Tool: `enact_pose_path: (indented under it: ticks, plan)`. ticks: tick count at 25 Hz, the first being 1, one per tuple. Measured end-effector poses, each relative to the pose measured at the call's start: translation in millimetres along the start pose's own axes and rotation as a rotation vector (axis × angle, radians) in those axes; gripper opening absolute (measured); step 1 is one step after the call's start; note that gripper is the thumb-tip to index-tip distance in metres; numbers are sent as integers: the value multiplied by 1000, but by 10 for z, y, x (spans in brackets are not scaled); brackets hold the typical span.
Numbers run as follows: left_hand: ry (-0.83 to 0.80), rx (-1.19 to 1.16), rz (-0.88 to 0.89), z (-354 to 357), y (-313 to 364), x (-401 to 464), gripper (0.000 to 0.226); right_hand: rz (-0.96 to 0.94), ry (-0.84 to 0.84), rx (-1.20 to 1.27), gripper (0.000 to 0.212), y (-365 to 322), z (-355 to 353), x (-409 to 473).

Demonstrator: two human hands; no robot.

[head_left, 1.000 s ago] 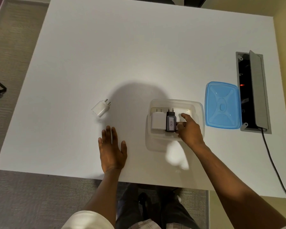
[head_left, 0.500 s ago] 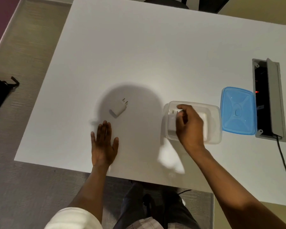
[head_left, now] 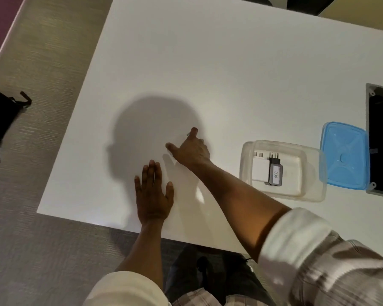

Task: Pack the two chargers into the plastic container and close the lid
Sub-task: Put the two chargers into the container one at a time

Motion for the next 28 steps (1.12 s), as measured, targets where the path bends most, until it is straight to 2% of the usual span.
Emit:
enact_pose_path:
  ticks: [4, 9, 13, 17, 22, 28]
  plan:
    - [11, -1, 9, 12, 3, -1, 71, 5, 39, -130, 77, -144, 158, 94]
    - [19, -14, -8, 22, -28, 9, 72, -190, 40, -210, 59, -90, 181, -4]
    - [32, 7, 1, 26, -37, -1, 72, -339, 64, -303, 63, 135, 170, -155]
    - [38, 23, 5, 3, -29, -6, 71, -359, 25, -388, 69, 476, 143, -312]
    - [46, 32, 17, 5, 27, -29, 69, -370, -40, -290, 74, 843, -29, -622]
    - [0, -59, -63, 145, 617, -227, 65, -471, 42, -73, 82, 1212, -599, -1052]
Point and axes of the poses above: each hand's wrist, its own x-axis towards the middle knuckle, its own z-axis out of the palm, y = z × x, the point moved 5 cm from there along x, towards the middle knuckle, and after that the axes turned 3 degrees about -z, right-handed, at the moved point
